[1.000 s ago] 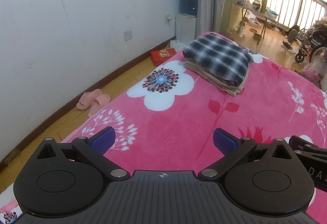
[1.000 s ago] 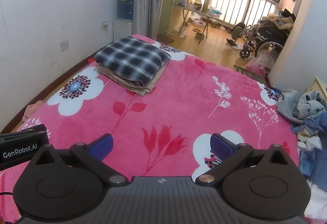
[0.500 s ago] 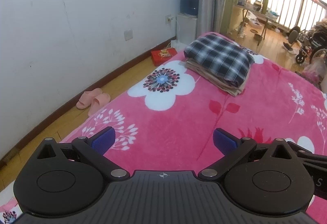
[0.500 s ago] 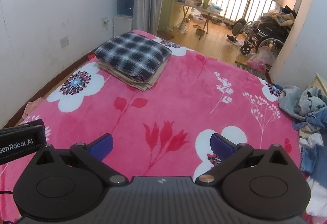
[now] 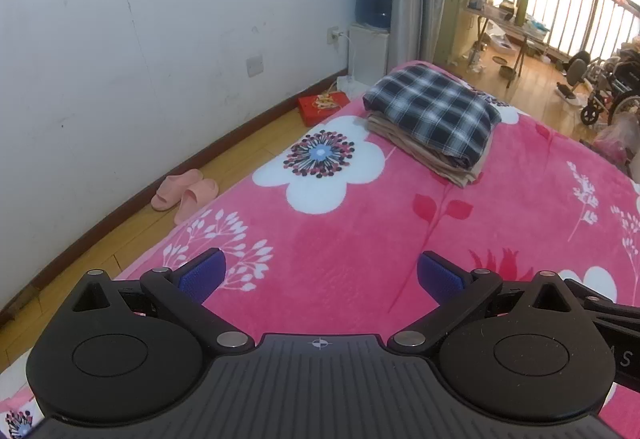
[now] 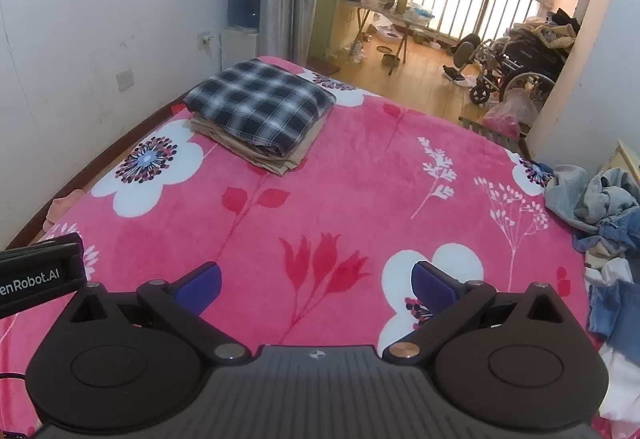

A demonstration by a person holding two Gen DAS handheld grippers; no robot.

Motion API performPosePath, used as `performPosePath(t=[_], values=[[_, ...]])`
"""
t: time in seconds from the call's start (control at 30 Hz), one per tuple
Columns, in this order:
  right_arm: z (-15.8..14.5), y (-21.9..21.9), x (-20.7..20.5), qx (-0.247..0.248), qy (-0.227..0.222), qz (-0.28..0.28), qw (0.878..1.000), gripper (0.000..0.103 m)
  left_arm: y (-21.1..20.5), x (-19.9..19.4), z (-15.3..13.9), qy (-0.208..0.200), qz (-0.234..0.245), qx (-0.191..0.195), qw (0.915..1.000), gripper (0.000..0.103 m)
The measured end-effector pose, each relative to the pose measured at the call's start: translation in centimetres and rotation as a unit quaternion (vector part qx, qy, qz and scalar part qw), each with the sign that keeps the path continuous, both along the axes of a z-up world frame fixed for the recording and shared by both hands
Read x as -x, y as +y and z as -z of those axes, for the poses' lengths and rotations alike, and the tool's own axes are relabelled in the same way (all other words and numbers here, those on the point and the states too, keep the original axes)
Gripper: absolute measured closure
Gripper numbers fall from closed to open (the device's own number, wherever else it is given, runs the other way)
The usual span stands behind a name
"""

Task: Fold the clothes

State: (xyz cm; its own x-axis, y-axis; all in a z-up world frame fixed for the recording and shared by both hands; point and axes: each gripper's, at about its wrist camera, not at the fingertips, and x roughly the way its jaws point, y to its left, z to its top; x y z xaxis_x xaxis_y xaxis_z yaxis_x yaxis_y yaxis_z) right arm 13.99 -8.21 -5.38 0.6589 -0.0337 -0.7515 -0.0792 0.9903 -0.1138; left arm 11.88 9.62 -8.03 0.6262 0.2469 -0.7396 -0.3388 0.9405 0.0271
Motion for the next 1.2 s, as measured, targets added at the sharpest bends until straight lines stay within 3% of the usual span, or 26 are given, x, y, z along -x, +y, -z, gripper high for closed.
performPosePath(t=[1.2], values=[[0.24,0.5,-0.21,0.005,0.003,-0.002,1.0,0.0,0.48,-0.22,0.16,0.005,-0.007,0.006,0.9999,0.0]])
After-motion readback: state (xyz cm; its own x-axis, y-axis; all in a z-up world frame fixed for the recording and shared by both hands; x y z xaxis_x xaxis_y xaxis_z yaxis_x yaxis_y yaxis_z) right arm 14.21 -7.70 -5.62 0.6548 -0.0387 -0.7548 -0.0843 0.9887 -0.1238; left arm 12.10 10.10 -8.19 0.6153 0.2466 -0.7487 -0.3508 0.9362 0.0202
